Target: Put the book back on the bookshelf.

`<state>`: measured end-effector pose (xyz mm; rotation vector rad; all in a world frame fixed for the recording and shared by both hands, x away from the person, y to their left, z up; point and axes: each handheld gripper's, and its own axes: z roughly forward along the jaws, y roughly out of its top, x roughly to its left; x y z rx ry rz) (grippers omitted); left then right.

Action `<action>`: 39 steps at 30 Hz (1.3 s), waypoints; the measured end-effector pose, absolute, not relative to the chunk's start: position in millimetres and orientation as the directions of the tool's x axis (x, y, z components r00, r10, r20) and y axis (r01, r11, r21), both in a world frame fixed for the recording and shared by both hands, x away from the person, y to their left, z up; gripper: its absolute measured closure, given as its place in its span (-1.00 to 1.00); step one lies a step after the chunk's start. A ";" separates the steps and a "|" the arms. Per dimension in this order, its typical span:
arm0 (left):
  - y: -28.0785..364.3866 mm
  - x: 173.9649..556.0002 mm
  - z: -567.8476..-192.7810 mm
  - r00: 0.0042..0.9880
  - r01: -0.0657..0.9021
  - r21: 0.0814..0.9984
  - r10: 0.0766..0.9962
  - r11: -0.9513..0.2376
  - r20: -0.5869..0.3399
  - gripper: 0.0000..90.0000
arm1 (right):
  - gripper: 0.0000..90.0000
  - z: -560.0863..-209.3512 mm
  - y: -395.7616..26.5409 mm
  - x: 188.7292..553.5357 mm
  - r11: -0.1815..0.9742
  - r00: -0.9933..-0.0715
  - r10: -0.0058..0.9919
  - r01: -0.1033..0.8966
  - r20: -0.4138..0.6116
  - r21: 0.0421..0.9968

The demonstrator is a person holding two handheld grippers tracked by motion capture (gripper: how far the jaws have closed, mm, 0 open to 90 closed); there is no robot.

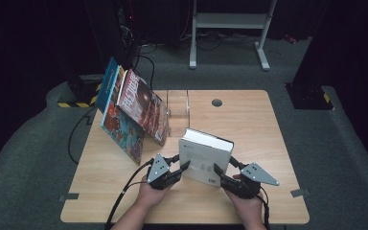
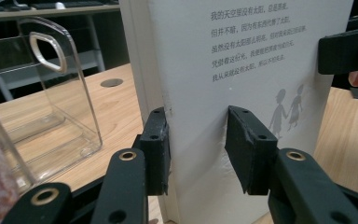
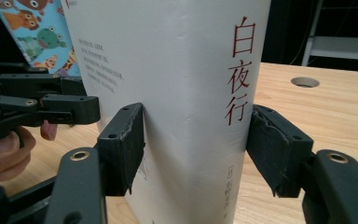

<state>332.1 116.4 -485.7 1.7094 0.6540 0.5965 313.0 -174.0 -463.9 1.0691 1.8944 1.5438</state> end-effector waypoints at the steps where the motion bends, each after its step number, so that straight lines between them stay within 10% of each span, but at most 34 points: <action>1: 116.2 331.0 -486.0 0.713 0.116 0.975 0.700 -0.188 0.050 0.34 | -0.17 -464.1 -174.3 312.4 0.063 -0.590 0.799 0.273 0.116 0.960; 28: 159.8 329.8 -492.8 0.635 0.178 0.964 0.771 -0.197 0.040 0.18 | -0.37 -460.6 -165.9 327.2 0.074 -0.634 0.762 0.292 0.135 0.953; 39: 156.9 331.9 -495.2 0.636 0.181 0.964 0.771 -0.192 0.034 0.20 | 0.06 -464.1 -169.3 315.1 0.087 -0.650 0.752 0.262 0.110 0.961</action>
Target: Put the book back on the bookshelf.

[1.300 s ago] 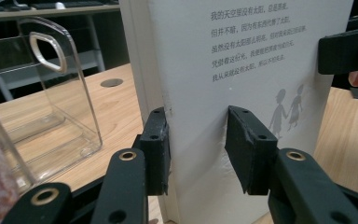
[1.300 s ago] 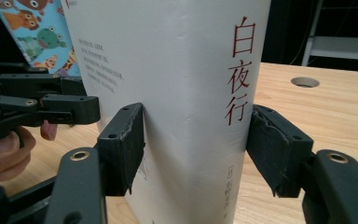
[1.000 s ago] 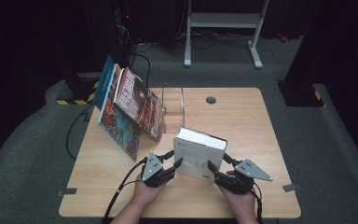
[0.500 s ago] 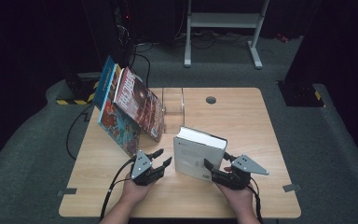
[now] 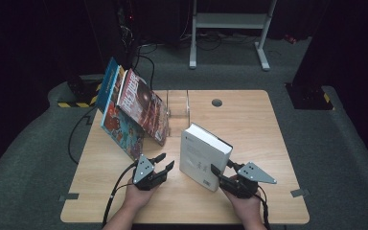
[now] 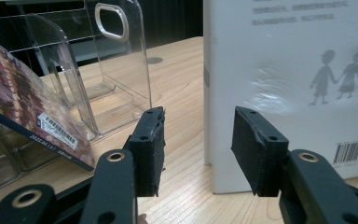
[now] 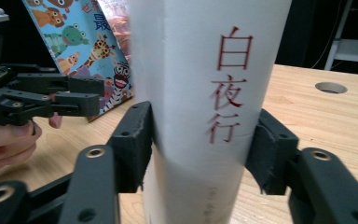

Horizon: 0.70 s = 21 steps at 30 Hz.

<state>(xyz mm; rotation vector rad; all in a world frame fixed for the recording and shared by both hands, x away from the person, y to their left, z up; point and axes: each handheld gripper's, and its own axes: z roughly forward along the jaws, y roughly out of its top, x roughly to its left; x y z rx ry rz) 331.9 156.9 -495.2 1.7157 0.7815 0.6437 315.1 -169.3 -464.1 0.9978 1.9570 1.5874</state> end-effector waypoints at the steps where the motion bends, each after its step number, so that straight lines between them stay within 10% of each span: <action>1: 156.9 331.9 -495.2 0.638 0.180 0.963 0.769 -0.199 0.040 0.20 | 0.07 -464.3 -169.5 314.9 0.084 -0.651 0.751 0.263 0.113 0.961; 21: 164.5 335.2 -503.0 0.613 0.234 0.950 0.790 -0.205 0.020 0.16 | 0.16 -465.4 -160.1 307.1 0.125 -0.645 0.763 0.205 0.038 0.971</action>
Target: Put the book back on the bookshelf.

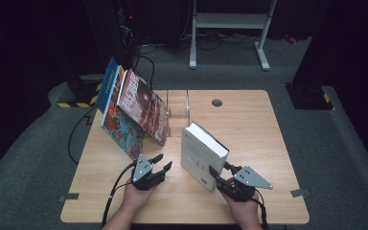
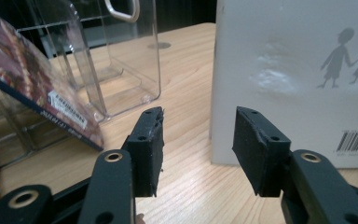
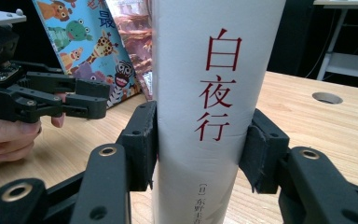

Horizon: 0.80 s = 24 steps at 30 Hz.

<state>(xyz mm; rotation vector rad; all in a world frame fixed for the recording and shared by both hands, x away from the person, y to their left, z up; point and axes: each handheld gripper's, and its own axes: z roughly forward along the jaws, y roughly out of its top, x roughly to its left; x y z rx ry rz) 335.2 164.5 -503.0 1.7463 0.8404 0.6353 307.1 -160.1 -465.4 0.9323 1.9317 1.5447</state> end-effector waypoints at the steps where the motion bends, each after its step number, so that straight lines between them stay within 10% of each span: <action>1: 164.9 335.3 -503.2 0.610 0.236 0.950 0.792 -0.206 0.021 0.16 | 0.16 -465.4 -160.2 306.8 0.121 -0.642 0.766 0.210 0.043 0.970; 24: 167.1 337.3 -504.1 0.579 0.278 0.937 0.815 -0.213 0.014 0.13 | 0.17 -464.2 -163.1 305.8 0.131 -0.615 0.788 0.206 0.024 0.970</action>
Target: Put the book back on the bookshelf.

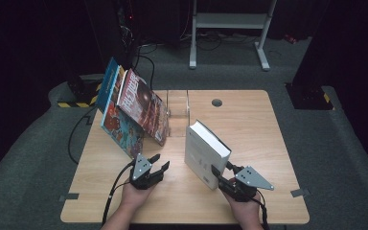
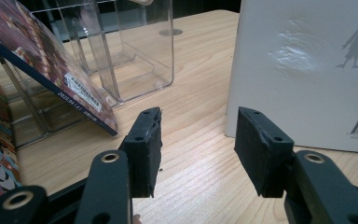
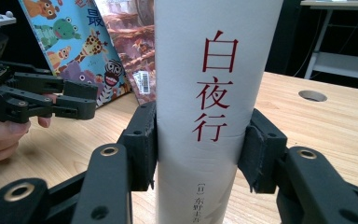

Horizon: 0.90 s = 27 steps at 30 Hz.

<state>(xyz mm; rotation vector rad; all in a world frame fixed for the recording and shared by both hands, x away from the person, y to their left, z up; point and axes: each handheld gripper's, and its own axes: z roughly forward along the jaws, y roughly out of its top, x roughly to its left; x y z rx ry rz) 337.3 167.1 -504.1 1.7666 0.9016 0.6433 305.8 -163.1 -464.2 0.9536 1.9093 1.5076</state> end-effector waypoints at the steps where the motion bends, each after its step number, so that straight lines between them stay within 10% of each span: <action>1: 166.7 337.4 -504.3 0.579 0.279 0.936 0.815 -0.214 0.014 0.13 | 0.17 -464.2 -163.3 305.9 0.131 -0.615 0.788 0.207 0.025 0.969; 27: 183.6 314.6 -513.5 0.569 0.380 0.836 0.812 -0.397 0.127 -0.04 | 0.18 -463.1 -178.4 304.6 0.137 -0.531 0.848 0.203 -0.009 0.970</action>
